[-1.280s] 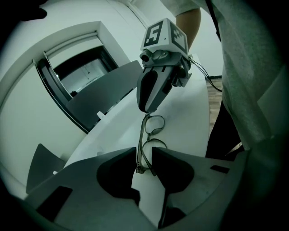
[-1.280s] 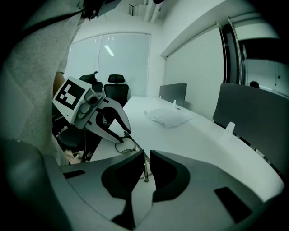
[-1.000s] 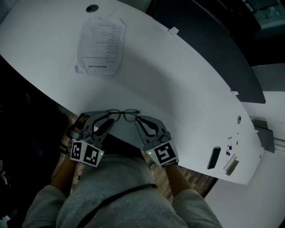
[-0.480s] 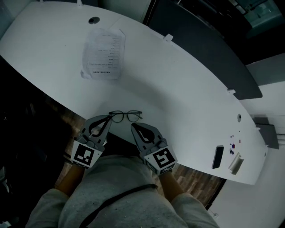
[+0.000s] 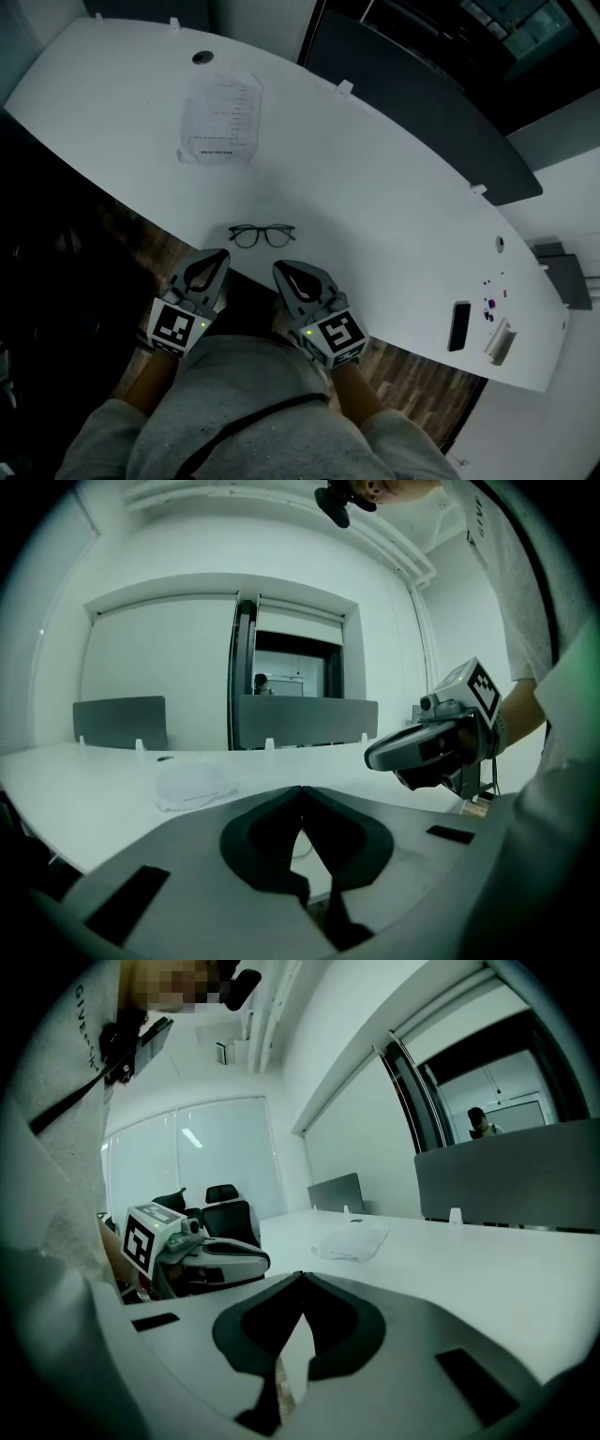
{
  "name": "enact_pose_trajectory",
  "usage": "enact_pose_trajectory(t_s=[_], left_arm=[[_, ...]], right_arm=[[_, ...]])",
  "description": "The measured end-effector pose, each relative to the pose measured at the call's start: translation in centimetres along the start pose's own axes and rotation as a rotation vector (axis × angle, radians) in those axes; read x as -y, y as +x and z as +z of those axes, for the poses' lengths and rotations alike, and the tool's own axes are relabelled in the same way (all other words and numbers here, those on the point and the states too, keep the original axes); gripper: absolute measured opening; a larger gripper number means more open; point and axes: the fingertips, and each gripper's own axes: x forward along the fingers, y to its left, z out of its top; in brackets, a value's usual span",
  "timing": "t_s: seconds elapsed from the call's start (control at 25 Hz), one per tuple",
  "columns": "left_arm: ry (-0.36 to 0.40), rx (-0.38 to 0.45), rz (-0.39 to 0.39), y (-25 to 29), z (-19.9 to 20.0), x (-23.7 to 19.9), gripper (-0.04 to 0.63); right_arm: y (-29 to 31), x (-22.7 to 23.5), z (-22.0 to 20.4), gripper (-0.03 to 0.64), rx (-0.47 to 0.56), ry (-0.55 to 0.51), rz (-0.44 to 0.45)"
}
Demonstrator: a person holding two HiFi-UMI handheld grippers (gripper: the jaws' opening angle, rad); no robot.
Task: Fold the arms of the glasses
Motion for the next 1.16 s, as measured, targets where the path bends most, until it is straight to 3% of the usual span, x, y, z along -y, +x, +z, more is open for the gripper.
enact_pose_trajectory(t_s=[0.52, 0.96, 1.16], left_arm=[[-0.051, 0.053, 0.045, -7.6, 0.8, 8.4, 0.015], [-0.069, 0.020, 0.017, -13.0, 0.0, 13.9, 0.015], [-0.160, -0.065, 0.047, -15.8, -2.7, 16.4, 0.015]], right_arm=[[-9.6, -7.0, -1.1, 0.018, 0.078, -0.007, -0.017], [-15.1, -12.5, -1.3, 0.017, 0.099, -0.034, 0.018], [-17.9, -17.3, -2.5, 0.018, 0.064, -0.010, 0.105]])
